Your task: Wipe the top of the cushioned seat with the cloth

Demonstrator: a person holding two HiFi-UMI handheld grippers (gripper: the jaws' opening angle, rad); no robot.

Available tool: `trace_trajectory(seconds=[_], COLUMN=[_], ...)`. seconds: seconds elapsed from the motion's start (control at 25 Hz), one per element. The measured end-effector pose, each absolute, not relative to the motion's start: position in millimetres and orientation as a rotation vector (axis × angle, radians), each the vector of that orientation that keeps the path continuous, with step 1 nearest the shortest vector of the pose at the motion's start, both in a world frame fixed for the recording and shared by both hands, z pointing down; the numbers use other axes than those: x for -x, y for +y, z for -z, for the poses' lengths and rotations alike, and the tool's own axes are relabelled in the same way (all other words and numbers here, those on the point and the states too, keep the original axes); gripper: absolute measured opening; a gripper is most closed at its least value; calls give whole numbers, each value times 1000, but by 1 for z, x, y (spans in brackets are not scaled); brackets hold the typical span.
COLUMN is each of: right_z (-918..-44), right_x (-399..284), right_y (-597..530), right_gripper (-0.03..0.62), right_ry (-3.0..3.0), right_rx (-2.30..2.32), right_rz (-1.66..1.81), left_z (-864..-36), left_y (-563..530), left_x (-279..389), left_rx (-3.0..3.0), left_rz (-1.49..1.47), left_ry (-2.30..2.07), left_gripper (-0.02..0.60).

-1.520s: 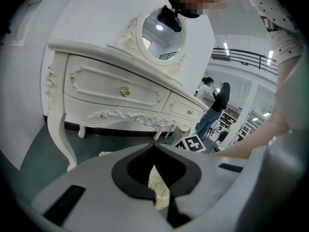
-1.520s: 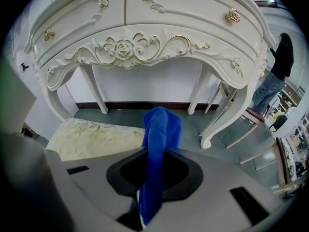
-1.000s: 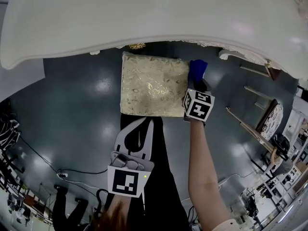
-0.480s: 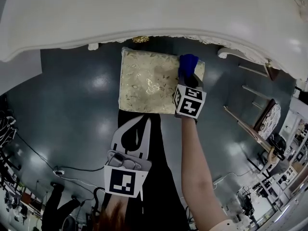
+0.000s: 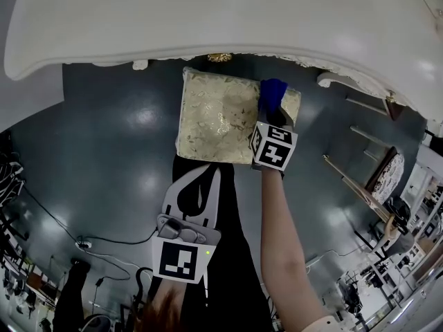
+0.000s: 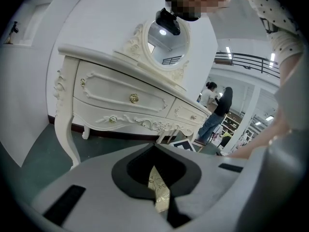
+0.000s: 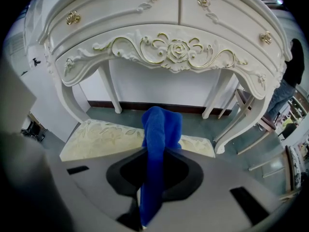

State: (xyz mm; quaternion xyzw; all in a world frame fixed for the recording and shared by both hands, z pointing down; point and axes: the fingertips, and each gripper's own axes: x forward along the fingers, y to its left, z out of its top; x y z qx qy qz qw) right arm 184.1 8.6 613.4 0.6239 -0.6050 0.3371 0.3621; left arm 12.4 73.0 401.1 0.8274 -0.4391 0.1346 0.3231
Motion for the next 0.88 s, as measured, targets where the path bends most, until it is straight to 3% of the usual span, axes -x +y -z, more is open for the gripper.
trace_trajectory(seconds=[0.88], right_z=[-612], right_x=[-159], right_y=[4], right_gripper=[61], right_ry=[-1584], right_rx=[-1577], right_rz=[-860], left_z=[-399], left_y=[66], left_x=[5], left_rx=[-2142], left_rz=[-326], left_ry=[-1203], left_gripper=[-2])
